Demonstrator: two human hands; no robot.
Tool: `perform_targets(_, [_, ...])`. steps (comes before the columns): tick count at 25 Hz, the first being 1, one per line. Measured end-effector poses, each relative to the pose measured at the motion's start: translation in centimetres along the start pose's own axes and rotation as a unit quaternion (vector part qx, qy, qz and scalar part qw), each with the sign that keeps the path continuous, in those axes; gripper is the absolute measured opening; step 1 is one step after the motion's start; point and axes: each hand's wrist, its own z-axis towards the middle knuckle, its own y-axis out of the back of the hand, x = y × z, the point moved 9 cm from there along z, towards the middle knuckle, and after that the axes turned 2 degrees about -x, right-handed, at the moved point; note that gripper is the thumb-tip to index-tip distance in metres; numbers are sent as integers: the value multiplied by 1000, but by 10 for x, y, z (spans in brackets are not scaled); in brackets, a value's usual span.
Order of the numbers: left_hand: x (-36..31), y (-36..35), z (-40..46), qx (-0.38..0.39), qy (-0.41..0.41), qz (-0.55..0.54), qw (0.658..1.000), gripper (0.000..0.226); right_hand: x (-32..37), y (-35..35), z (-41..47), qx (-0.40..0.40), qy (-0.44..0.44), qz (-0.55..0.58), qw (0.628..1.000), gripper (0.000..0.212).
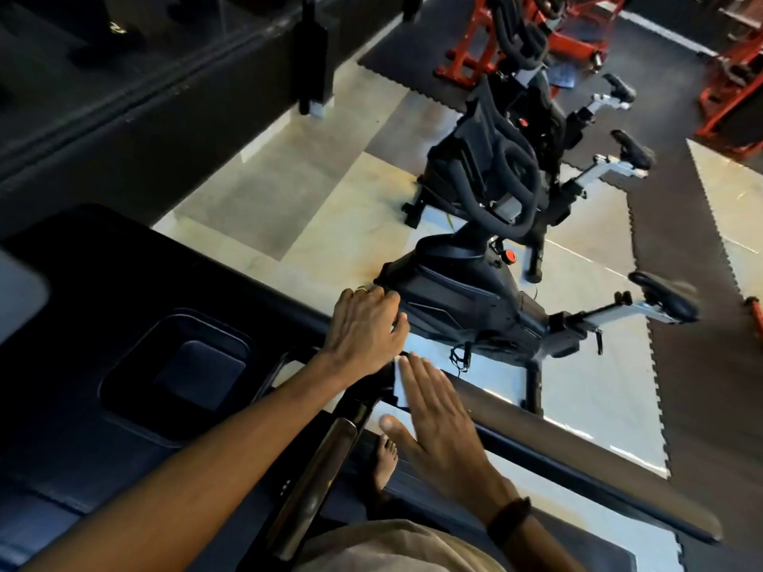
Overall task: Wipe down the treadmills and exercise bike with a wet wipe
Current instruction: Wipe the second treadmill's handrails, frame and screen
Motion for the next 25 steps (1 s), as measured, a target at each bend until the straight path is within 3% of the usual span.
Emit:
perform_targets(4, [-22,-42,-2,48,-28,11,998,31,-86,6,-7,-1,-175,21,984,113])
perform_targets(6, [-25,-51,-3,55,-47,25,997,42,-92,11,19,21,-215,49,975,106])
perform_targets(9, [-12,-42,-3,12,-29,9,999,46,-50,1,32,18,-119,27,992,120])
perform_targets(12, [-12,-43,-6,22,-19,16,999,44,-27,0,-17,-15,-34,2,999,97])
perform_targets(14, [-12,-45,-7,33,-16,14,999,44,-53,4,-34,-19,-57,-7,998,97])
perform_targets(17, [-11,-42,-5,31,-8,9,999,43,-89,8,-6,29,-141,44,989,119])
perform_targets(19, [-11,-43,-5,35,-4,6,999,44,-80,14,25,35,-159,59,985,107])
perform_targets(23, [-7,-41,-6,37,13,-3,999,46,-19,-2,21,40,-27,13,999,108])
perform_targets(25, [-10,-41,-6,44,7,10,999,46,-27,-3,-3,39,-5,16,999,102])
